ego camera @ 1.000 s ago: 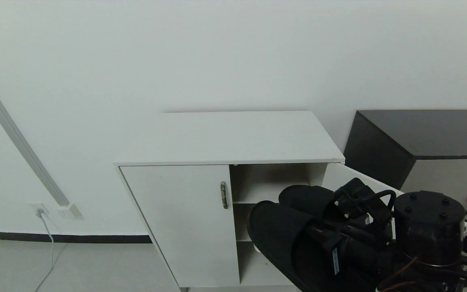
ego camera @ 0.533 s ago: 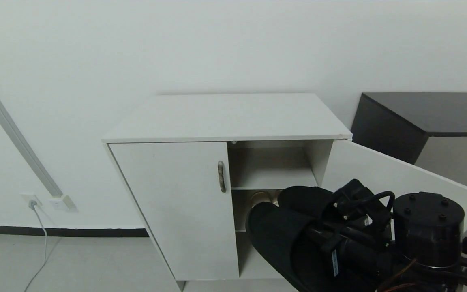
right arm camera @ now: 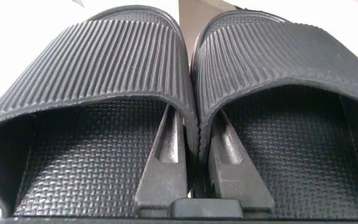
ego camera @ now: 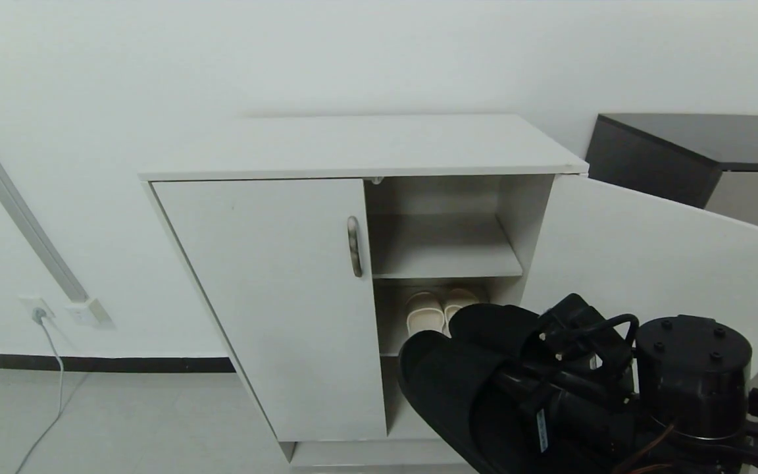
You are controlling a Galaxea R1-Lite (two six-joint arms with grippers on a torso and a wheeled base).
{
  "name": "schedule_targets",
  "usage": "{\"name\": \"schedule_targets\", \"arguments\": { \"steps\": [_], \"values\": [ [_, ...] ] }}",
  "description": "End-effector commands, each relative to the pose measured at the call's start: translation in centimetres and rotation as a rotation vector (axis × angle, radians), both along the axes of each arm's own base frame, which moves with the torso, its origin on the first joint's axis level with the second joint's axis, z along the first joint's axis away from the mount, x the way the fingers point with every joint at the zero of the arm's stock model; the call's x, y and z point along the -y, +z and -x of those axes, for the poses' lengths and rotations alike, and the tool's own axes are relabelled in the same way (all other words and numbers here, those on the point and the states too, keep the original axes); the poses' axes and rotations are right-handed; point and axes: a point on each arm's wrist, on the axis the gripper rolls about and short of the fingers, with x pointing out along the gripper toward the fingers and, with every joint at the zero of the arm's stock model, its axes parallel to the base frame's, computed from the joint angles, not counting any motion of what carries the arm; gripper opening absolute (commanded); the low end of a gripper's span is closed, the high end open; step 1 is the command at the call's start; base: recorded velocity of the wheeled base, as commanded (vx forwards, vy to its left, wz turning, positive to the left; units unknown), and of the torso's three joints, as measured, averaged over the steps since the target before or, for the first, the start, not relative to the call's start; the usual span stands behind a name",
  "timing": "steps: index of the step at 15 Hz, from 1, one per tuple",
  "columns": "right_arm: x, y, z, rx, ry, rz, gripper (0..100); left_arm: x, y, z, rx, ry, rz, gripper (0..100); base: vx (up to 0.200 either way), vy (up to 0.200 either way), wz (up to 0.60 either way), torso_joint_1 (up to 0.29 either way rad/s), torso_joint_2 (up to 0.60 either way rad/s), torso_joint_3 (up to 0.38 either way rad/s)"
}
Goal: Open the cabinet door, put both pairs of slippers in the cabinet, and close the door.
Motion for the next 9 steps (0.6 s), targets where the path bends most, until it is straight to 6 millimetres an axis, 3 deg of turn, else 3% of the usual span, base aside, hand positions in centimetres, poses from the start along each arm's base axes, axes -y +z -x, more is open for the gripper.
{"name": "schedule_targets", "arguments": {
  "steps": [1,9],
  "values": [
    [-0.07,-0.10,0.06,-0.002,0.004,0.003,0,0.00,0.00,0.00,0.001,0.000,0.001,0,0.000,0.000,0.00,-0.115,0.46,0.339],
    [-0.21,-0.32,-0.06,-0.006,0.005,0.003,0,0.00,0.00,-0.01,-0.001,0.000,0.002,0,0.000,0.000,0.00,-0.057,0.43,0.366]
  ]
}}
